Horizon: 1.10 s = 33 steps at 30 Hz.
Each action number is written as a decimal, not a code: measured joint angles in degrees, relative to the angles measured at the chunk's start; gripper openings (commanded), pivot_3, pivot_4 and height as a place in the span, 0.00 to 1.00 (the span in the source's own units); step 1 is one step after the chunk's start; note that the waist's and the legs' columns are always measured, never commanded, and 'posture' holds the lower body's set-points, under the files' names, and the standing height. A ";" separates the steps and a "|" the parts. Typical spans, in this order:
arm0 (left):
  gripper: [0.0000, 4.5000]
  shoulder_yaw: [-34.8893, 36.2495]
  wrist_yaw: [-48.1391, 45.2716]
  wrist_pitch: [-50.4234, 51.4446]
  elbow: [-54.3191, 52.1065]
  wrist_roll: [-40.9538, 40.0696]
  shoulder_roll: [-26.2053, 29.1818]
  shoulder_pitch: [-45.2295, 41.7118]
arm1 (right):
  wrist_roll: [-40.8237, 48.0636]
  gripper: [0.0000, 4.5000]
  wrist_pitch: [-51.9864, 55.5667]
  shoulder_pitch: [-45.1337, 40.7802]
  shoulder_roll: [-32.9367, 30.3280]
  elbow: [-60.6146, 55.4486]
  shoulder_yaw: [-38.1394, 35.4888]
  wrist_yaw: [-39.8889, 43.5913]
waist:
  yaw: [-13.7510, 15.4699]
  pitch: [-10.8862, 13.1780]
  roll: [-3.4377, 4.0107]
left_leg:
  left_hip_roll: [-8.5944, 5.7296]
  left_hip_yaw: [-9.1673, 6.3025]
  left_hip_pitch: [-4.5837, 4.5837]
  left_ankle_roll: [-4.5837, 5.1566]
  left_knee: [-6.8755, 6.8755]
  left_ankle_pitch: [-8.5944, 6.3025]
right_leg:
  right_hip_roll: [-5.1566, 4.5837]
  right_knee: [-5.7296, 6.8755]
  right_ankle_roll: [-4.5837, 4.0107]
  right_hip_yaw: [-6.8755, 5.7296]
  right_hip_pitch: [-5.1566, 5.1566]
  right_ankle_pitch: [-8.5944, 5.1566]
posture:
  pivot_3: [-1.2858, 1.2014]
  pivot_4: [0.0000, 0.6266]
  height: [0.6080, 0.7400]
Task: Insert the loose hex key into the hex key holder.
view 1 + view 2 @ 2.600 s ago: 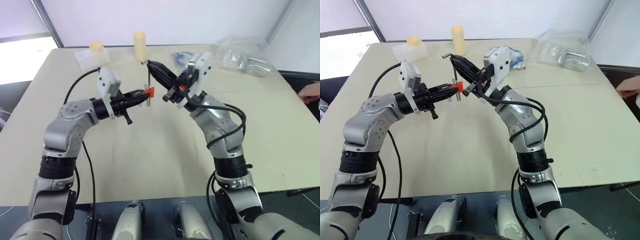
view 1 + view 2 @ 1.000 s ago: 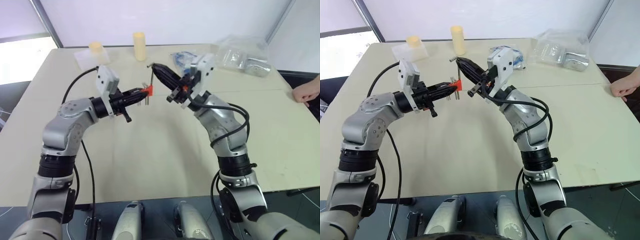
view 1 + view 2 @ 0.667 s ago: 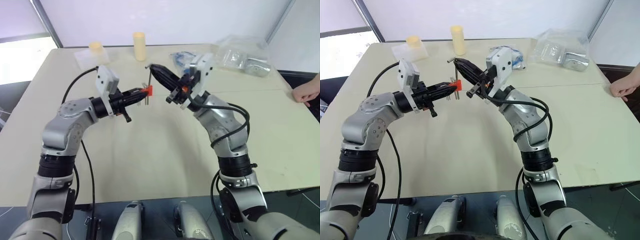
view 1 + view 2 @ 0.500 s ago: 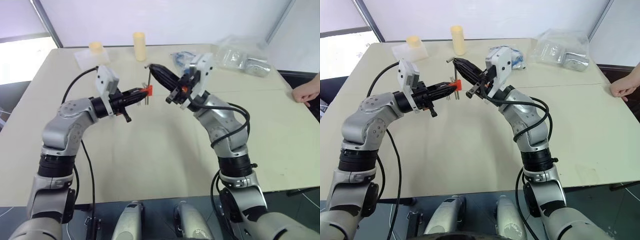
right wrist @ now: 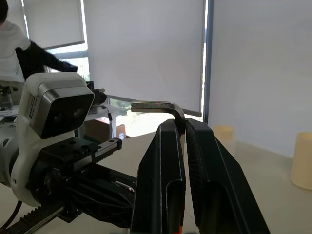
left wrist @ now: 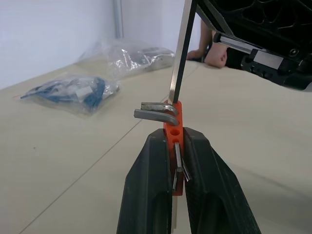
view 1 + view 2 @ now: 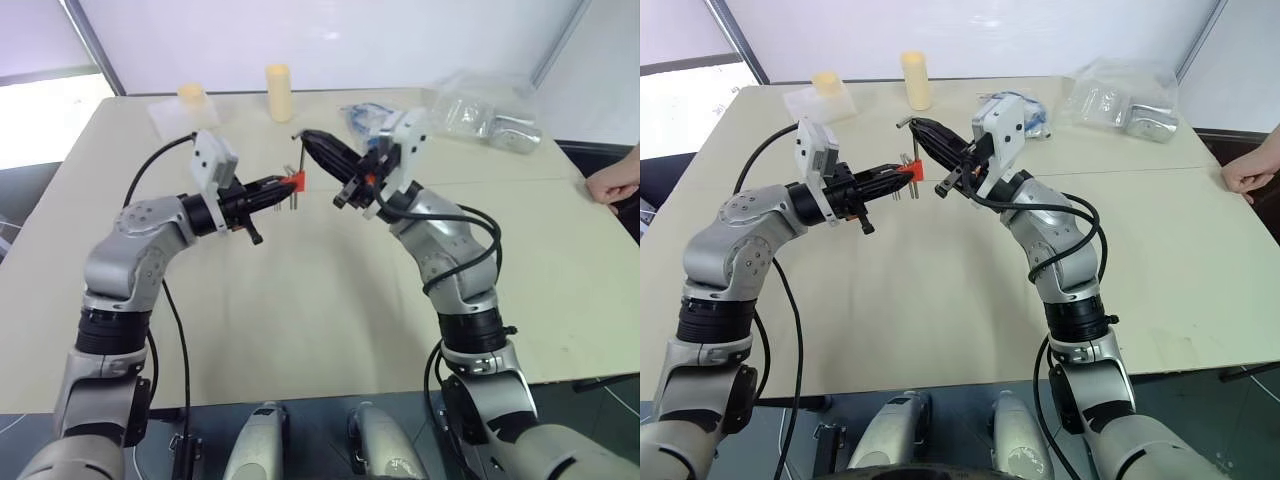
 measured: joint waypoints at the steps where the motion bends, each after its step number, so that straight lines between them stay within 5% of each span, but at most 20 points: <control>1: 0.00 0.00 0.00 0.00 0.00 0.00 0.00 0.00 | -0.10 0.01 0.00 0.00 0.00 0.00 0.00 0.02 | 0.00 0.00 0.00 | 0.00 0.00 0.00 0.00 0.00 0.00 | 0.00 0.00 0.00 0.00 0.00 0.00 | 0.52 0.24 1.00; 24: 0.00 -0.06 0.23 0.21 -1.38 -0.04 -0.04 0.01 | -2.54 0.01 1.41 0.01 -0.85 0.92 1.81 0.36 | 0.00 0.00 0.00 | 0.00 0.00 0.00 0.00 -0.01 0.00 | 0.00 -0.01 0.00 0.00 0.00 0.00 | 0.52 0.24 1.00; 27: 0.00 -0.07 0.21 0.33 -1.77 -0.09 -0.11 0.00 | -3.09 0.25 1.68 0.01 -0.95 1.08 2.24 0.15 | 0.00 0.00 0.00 | 0.00 0.00 0.00 0.00 -0.01 0.00 | 0.00 -0.02 0.00 0.00 0.00 0.00 | 0.52 0.24 1.00; 31: 0.00 -0.09 0.18 0.33 -2.58 -0.18 -0.42 0.00 | -2.89 0.68 3.23 0.01 -1.22 1.32 2.44 0.53 | 0.02 0.00 0.00 | 0.00 0.00 0.00 0.00 -0.01 0.00 | 0.00 -0.02 0.00 0.00 0.00 0.00 | 0.52 0.24 1.00; 33: 0.00 -0.15 0.19 0.35 -2.62 -0.18 -0.72 -0.01 | -1.92 0.68 5.53 0.88 -3.14 -0.38 2.48 1.77 | 0.09 0.00 0.00 | 0.00 0.00 0.00 0.00 -0.01 0.00 | -0.01 -0.04 0.00 0.00 0.02 0.00 | 0.52 0.24 1.00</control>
